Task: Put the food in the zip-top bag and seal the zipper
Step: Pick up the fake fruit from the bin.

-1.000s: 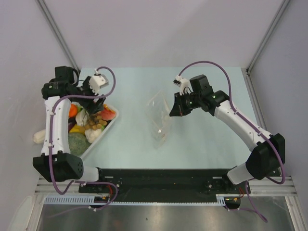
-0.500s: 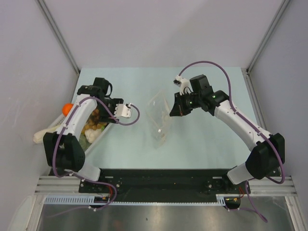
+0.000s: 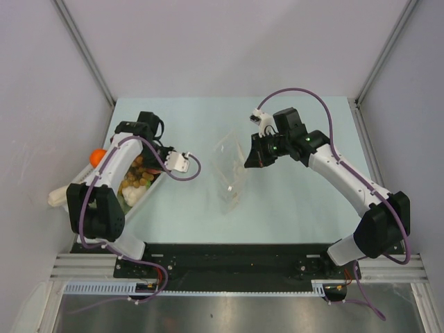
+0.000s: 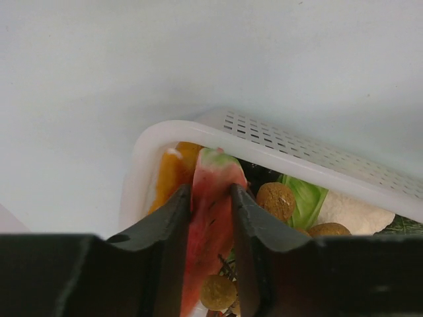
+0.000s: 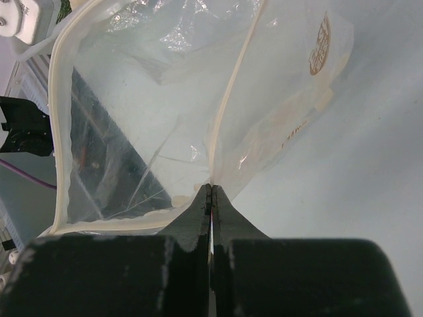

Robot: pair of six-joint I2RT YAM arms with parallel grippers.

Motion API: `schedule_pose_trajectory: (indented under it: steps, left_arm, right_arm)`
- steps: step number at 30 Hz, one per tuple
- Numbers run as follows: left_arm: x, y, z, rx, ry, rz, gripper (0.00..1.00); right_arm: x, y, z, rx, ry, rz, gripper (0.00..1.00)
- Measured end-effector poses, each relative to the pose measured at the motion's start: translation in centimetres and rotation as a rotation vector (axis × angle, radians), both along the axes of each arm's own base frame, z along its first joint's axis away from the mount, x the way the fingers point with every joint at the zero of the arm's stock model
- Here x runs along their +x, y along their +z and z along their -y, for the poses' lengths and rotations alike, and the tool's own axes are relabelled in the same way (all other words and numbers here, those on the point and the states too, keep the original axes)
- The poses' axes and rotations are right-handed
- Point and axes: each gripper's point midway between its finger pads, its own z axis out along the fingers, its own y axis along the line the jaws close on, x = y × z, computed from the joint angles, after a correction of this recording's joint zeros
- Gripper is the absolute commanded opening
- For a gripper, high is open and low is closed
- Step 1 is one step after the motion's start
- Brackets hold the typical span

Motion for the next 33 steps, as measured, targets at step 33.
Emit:
schedule_pose_trajectory:
  steps: [33]
  left_arm:
    - [3.5, 20.2, 4.3, -0.691, 0.639, 0.390, 0.00]
  right_arm:
    - [1.1, 0.6, -1.2, 0.068, -0.032, -0.017, 0.00]
